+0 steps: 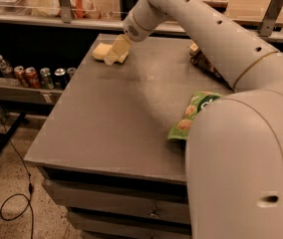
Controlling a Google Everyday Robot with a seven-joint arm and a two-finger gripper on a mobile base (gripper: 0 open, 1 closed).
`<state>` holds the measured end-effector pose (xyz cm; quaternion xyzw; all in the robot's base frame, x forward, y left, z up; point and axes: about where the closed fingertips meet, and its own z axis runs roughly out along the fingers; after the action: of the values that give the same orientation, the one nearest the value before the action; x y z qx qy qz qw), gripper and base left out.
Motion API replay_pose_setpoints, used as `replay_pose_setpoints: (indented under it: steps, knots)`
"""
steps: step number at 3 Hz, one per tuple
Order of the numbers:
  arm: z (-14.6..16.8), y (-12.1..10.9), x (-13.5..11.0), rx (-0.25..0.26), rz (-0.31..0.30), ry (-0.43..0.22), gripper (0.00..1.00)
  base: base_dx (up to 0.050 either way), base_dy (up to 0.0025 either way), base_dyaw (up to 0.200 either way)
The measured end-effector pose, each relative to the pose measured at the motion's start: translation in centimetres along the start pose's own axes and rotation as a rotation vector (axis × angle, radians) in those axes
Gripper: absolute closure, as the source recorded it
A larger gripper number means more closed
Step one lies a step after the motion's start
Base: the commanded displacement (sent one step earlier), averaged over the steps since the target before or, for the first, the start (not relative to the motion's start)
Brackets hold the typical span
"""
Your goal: Pick sponge
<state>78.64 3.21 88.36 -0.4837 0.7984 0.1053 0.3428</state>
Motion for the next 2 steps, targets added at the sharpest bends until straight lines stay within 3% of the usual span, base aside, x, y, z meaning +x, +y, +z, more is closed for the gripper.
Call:
replay_pose_setpoints:
  steps: [2]
  knots:
    - [4.5, -0.1, -0.9, -0.034, -0.002, 0.03, 0.0, 0.0, 0.0, 0.0]
